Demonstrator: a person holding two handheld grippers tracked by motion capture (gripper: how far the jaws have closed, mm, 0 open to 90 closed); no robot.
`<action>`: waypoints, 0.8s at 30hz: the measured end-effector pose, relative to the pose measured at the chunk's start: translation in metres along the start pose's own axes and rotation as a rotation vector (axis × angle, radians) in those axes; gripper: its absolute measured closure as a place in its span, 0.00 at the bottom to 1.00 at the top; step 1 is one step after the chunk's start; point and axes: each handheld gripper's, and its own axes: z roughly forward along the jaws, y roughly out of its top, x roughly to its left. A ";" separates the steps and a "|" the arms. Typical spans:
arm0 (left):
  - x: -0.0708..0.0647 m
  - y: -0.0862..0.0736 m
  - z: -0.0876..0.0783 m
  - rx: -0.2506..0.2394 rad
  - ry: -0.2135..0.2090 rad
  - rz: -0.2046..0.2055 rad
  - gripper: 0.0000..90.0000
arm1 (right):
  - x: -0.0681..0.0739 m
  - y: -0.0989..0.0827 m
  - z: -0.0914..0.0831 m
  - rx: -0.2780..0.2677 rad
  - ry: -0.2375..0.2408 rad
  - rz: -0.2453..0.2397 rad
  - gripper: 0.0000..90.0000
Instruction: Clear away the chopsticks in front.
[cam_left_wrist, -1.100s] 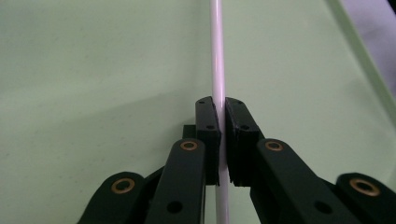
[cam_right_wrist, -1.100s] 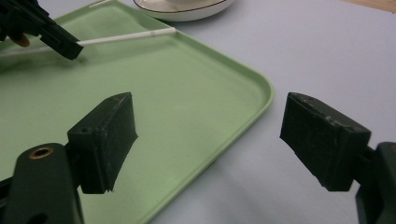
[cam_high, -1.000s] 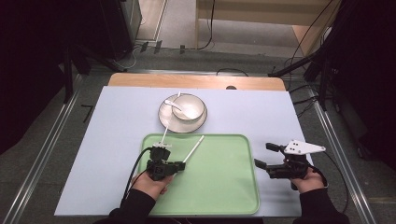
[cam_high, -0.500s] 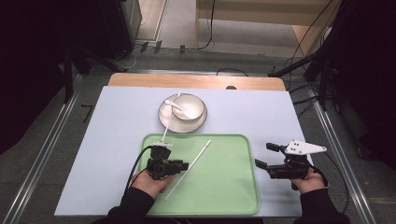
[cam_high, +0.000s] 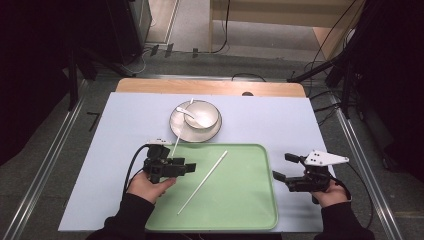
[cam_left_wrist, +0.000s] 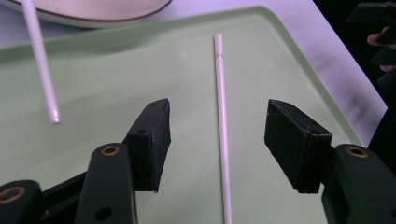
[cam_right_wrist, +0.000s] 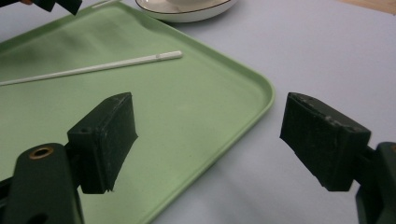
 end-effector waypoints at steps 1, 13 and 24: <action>0.001 0.002 -0.001 0.005 0.005 0.008 0.42 | 0.000 0.000 0.000 0.000 -0.002 0.002 0.21; 0.022 0.035 -0.017 -0.011 0.071 0.036 0.36 | 0.001 0.000 -0.001 0.002 -0.001 0.003 0.21; 0.051 0.063 -0.005 0.016 0.111 0.002 0.35 | 0.001 0.000 -0.001 0.000 -0.003 0.001 0.21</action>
